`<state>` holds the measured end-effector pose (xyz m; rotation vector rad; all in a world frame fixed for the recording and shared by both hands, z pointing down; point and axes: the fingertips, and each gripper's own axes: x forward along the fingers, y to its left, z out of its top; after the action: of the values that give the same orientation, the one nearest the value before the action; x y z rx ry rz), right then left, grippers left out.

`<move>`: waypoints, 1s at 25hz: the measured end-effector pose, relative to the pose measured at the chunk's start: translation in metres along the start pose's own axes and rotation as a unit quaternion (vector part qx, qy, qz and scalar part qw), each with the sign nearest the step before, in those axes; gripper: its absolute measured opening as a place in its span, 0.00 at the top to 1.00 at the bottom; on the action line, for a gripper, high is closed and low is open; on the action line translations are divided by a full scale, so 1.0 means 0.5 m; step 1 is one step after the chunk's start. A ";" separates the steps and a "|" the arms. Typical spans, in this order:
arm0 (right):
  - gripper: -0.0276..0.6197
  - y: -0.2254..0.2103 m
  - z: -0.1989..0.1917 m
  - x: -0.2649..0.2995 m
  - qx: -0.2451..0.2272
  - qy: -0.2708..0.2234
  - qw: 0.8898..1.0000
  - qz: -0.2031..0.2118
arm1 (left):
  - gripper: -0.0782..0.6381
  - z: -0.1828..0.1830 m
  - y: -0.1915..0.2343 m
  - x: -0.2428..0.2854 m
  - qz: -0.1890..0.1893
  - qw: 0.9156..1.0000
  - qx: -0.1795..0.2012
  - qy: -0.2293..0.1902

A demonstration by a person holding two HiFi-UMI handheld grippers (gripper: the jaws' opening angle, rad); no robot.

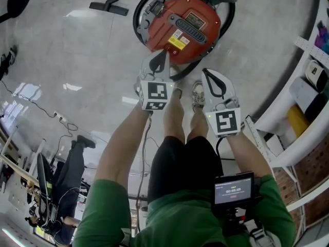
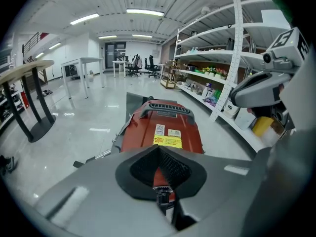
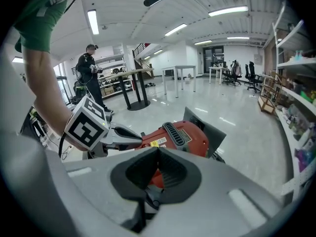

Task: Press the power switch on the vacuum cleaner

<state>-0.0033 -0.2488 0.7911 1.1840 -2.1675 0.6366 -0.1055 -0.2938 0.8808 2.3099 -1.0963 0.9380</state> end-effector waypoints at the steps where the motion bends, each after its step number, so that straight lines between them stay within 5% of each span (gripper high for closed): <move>1: 0.95 0.001 -0.002 0.001 0.001 0.001 1.000 0.000 | 0.88 -0.002 0.000 0.005 -0.001 1.000 0.000 0.003; 25: 0.95 0.009 -0.024 0.018 0.016 0.002 1.000 0.001 | 0.88 -0.012 0.005 0.019 -0.015 1.000 0.015 0.011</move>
<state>-0.0079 -0.2440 0.8055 1.1958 -2.1624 0.6771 -0.1053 -0.2967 0.8920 2.3278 -1.0444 0.9715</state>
